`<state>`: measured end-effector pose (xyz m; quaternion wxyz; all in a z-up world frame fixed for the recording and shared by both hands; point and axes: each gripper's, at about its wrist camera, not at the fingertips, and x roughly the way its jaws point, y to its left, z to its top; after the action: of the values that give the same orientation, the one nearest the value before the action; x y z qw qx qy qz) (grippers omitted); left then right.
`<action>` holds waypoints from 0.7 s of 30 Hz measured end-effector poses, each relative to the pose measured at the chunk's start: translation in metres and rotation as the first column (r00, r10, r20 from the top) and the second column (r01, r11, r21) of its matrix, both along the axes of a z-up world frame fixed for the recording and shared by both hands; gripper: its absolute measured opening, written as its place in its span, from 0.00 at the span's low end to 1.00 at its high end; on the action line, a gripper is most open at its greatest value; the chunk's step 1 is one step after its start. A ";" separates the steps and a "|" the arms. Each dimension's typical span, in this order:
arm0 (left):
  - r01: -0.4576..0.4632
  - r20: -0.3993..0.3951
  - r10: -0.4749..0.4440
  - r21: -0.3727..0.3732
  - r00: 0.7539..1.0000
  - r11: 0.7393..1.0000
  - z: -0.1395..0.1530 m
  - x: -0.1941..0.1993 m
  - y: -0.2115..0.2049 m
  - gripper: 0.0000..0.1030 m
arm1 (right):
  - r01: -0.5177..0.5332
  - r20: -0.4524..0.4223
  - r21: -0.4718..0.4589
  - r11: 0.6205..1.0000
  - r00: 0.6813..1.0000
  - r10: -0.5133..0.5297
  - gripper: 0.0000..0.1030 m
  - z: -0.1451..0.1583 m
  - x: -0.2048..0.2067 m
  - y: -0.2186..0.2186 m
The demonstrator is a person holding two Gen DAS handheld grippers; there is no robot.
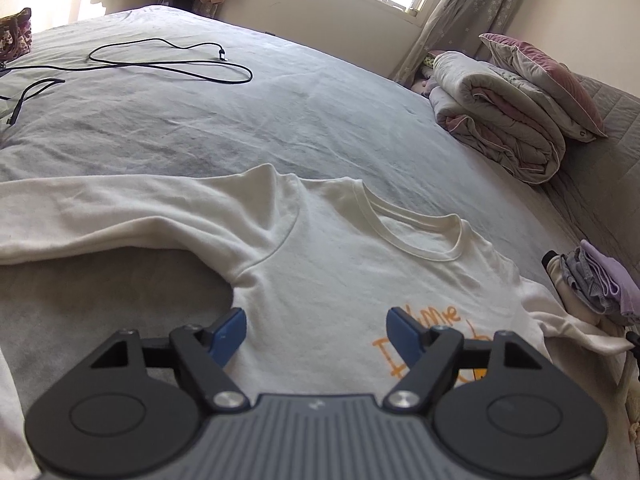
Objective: Fold clothes
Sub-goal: 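Lift the sleeve with the right gripper and fold it across the shirt body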
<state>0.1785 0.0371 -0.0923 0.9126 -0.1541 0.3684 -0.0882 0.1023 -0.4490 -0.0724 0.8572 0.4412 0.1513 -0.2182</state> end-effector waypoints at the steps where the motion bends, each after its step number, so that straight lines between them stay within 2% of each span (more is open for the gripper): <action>1: -0.004 -0.003 0.004 -0.001 1.000 1.000 0.001 0.000 0.001 0.75 | -0.013 0.008 -0.020 1.000 1.000 0.013 0.08 0.005 0.002 0.005; 7: -0.022 -0.033 0.022 -0.019 0.999 1.000 0.003 0.003 0.010 0.71 | -0.102 0.038 -0.135 0.986 0.993 0.108 0.07 0.038 0.012 0.036; 12: -0.024 -0.035 0.023 -0.029 0.999 0.999 0.007 0.003 0.012 0.69 | -0.179 0.051 -0.226 0.957 0.979 0.196 0.07 0.062 0.021 0.064; 15: -0.024 -0.042 0.023 -0.030 0.999 0.999 0.007 0.004 0.013 0.63 | -0.227 0.055 -0.286 0.931 0.966 0.252 0.07 0.071 0.029 0.081; 21: -0.031 -0.049 0.029 -0.041 0.998 0.999 0.008 0.006 0.018 0.59 | -0.327 0.043 -0.400 0.856 0.926 0.374 0.07 0.084 0.050 0.117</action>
<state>0.1842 0.0549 -0.0845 0.9013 -0.1806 0.3860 -0.0785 0.1521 -0.3322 0.0121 0.9598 0.2413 0.1319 -0.0568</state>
